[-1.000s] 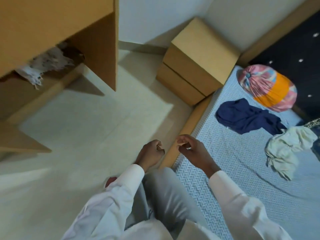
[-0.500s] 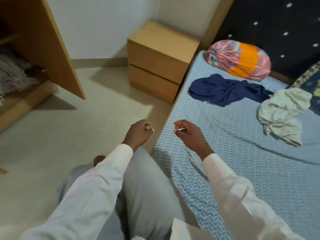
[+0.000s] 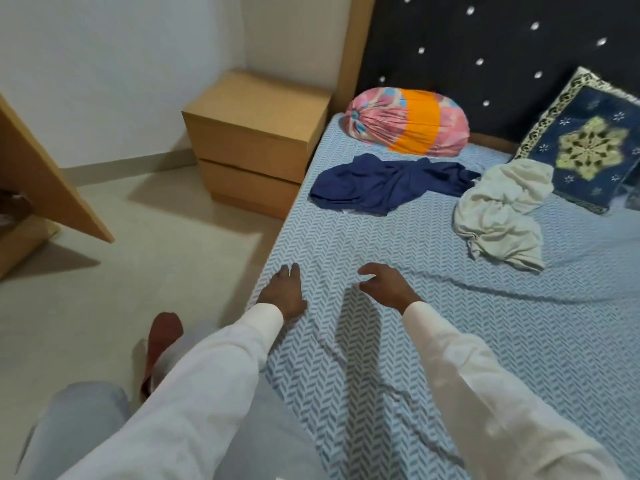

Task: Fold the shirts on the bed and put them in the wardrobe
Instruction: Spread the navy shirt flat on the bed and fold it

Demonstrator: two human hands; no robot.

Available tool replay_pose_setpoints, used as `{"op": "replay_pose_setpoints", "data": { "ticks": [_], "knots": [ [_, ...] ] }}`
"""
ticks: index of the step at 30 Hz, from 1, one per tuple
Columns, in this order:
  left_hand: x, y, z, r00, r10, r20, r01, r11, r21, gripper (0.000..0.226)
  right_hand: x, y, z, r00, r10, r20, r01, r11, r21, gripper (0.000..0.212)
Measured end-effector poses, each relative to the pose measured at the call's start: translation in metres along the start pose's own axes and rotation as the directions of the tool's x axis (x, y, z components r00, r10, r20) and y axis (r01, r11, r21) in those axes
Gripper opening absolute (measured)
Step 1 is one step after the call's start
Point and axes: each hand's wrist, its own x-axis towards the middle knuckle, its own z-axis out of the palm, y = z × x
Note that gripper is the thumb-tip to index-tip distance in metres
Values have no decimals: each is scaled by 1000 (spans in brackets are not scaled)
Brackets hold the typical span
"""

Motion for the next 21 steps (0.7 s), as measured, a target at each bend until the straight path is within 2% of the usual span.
{"op": "replay_pose_setpoints", "data": {
  "ticks": [3, 6, 9, 12, 15, 17, 19, 21],
  "knots": [
    [20, 10, -6, 1000, 3, -18, 0, 982, 191, 100, 30, 8, -8, 1000, 24, 3, -24, 998, -51, 42],
    [45, 21, -15, 1000, 9, -2, -8, 950, 312, 107, 72, 9, -19, 999, 35, 3, -35, 987, -158, 41],
    [63, 26, -17, 999, -37, 22, 27, 937, 350, 117, 112, 4, -31, 998, 12, 62, 5, 959, -282, 38],
    [79, 30, -13, 997, -63, 48, 41, 928, 370, 125, 155, -6, -40, 994, 35, 108, 9, 924, -382, 52],
    [85, 39, -6, 993, -105, 47, 82, 932, 353, 101, 189, -21, -50, 979, 105, 175, -4, 866, -500, 72],
    [90, 42, -2, 985, -174, 13, 167, 964, 207, 78, 207, -28, -53, 964, 166, 209, -40, 864, -502, 77],
    [94, 44, -3, 965, -257, 51, 252, 963, 98, 62, 215, -31, -52, 952, 211, 223, -75, 864, -498, 80],
    [97, 43, 6, 948, -295, 122, 273, 947, 168, 61, 218, -30, -50, 958, 195, 211, -65, 862, -503, 79]
  ]
}}
